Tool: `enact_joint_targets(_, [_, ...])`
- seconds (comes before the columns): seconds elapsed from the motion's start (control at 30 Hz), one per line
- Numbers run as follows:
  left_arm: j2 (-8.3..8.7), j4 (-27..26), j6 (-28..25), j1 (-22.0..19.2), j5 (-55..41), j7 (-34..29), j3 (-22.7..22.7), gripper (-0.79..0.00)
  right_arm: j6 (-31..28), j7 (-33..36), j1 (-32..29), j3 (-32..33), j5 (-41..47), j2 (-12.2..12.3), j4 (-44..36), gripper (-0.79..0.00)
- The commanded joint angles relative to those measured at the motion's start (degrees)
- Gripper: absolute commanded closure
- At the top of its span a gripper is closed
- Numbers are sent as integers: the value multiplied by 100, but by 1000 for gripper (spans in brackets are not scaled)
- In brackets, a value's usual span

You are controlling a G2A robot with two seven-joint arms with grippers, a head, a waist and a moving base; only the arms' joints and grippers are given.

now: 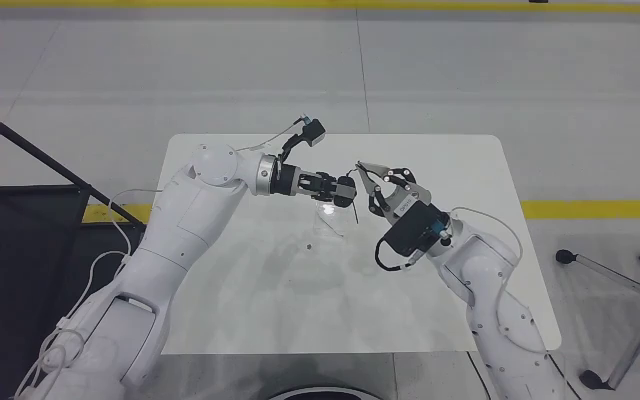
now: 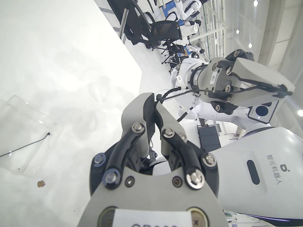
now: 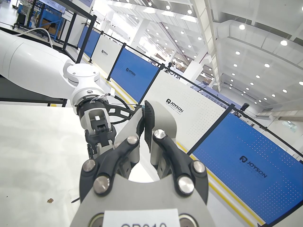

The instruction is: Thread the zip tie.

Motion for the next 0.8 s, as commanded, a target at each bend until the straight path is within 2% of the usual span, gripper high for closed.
enact_joint_targets(0.0, [0,0,0,0,0,0,0,0,10,4,1,-6,-3,5,-1,0])
enact_joint_targets(0.77, [0,0,0,0,0,0,0,0,154,-17,28,-98,3,59,-21,0])
